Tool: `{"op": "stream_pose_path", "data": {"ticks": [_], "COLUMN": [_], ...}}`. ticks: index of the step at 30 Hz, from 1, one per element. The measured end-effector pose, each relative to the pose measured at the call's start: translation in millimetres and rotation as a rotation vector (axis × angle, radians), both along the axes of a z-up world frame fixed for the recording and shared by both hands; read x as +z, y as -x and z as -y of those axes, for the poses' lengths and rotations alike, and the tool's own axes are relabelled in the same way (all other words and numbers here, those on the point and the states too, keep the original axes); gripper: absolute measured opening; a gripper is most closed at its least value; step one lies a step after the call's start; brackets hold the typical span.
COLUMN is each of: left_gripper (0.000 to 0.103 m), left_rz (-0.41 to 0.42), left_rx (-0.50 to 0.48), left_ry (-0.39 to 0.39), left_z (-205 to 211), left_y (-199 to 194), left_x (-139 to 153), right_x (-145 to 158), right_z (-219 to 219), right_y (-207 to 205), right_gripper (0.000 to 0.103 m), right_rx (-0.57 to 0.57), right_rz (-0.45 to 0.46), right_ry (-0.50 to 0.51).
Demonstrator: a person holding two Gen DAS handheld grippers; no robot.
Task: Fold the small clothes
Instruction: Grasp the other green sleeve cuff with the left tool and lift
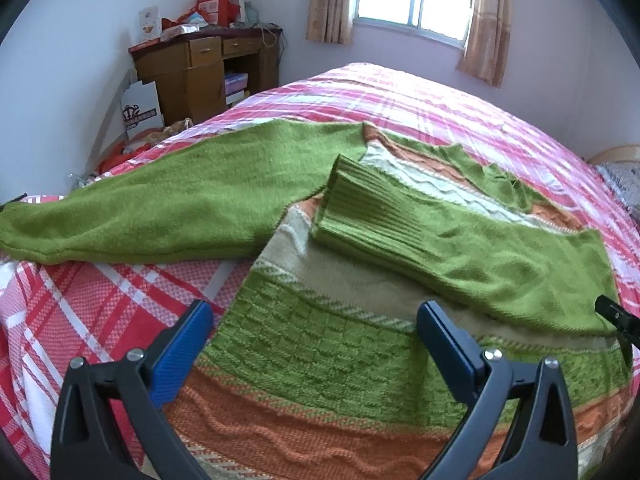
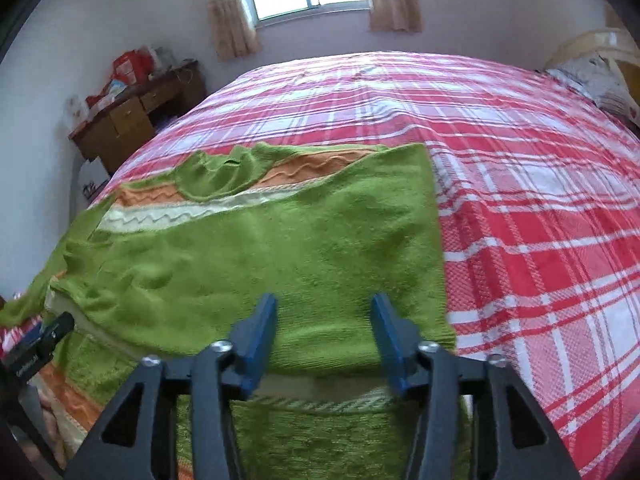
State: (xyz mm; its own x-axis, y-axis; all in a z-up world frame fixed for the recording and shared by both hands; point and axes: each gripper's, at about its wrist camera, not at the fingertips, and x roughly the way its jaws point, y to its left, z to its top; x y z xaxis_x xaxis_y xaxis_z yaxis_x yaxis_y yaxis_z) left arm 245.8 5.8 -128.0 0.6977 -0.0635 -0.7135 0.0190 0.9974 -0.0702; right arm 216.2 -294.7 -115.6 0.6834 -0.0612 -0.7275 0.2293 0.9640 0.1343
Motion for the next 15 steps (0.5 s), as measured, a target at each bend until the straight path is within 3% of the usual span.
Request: {"op": "stream_pose_path", "data": {"ticks": [2,5,9,12,15], "left_gripper": [0.103,0.103,0.103,0.103,0.102], "left_rz": [-0.025,-0.040,-0.008,0.053,0.080], "left_rx": [-0.014,0.074,0.303,0.503,0.639], "left_ry": [-0.009,-0.016,0.099,0.091,0.072], "left_z": [-1,-24,-108,-173,-230], "left_y": [0,8,11,11,4], "left_x": [2,10,35,52,59], "right_x": [1,1,1,1,1], "right_z": [-2,1,7,6,6], "right_y": [0,1,2,2,2], "right_gripper": [0.061,0.061,0.061,0.061,0.061], "right_rx": [0.015,0.016,0.018,0.018,0.018], "right_rz": [0.003,0.014,0.027,0.027,0.027], "right_ry": [0.002,-0.017,-0.051,-0.051,-0.051]}}
